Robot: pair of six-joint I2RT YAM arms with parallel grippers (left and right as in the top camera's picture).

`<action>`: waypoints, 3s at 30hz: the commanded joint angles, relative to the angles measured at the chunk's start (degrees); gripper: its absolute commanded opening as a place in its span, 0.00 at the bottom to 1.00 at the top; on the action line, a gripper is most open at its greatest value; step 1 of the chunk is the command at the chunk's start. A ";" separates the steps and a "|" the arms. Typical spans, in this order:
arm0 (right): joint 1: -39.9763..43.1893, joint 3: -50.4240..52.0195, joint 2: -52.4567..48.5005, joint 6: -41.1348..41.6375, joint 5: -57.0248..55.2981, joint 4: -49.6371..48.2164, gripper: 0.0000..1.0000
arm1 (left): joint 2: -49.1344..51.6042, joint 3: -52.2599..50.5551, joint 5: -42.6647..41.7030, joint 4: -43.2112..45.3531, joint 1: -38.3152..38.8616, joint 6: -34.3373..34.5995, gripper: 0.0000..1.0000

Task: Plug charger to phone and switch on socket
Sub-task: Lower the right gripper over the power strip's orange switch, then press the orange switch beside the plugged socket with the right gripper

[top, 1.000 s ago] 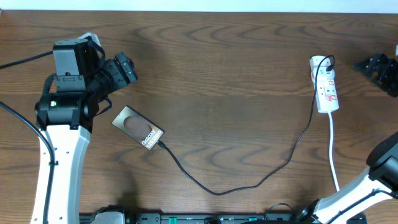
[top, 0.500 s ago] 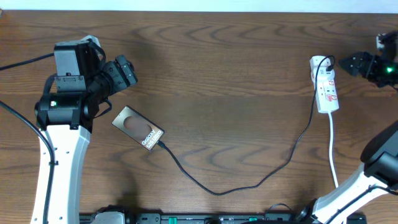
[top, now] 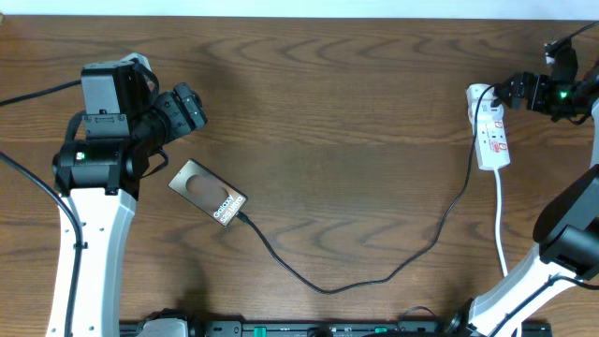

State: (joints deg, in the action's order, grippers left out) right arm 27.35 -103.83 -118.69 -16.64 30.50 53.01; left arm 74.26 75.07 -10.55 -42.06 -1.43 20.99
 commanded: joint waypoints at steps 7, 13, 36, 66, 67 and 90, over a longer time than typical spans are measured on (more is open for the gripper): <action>-0.42 -0.31 -5.49 2.51 1.49 -0.13 0.99 | 0.17 1.44 0.59 -0.15 0.17 0.26 0.91; -0.46 -0.31 -7.93 2.49 3.78 -0.55 0.99 | 0.17 1.44 0.59 -0.44 0.17 0.26 0.91; -1.22 -0.31 -7.98 10.03 2.16 -0.48 0.99 | 0.17 1.44 0.76 -2.25 0.17 0.24 0.91; -2.71 1.31 -8.00 13.03 -0.61 -0.83 0.99 | 0.17 1.44 0.76 -2.73 0.17 0.24 0.91; -2.71 1.33 -8.00 13.25 -0.63 -0.76 0.99 | 0.17 1.44 0.76 -2.73 0.17 0.24 0.91; -4.15 3.15 -8.00 14.08 -0.59 -1.51 0.99 | 0.17 1.44 0.76 -2.93 0.17 0.24 0.91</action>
State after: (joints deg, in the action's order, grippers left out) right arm 24.43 -101.34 -126.91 -3.27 29.67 51.62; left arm 74.26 75.07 -10.35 -44.82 -1.43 20.99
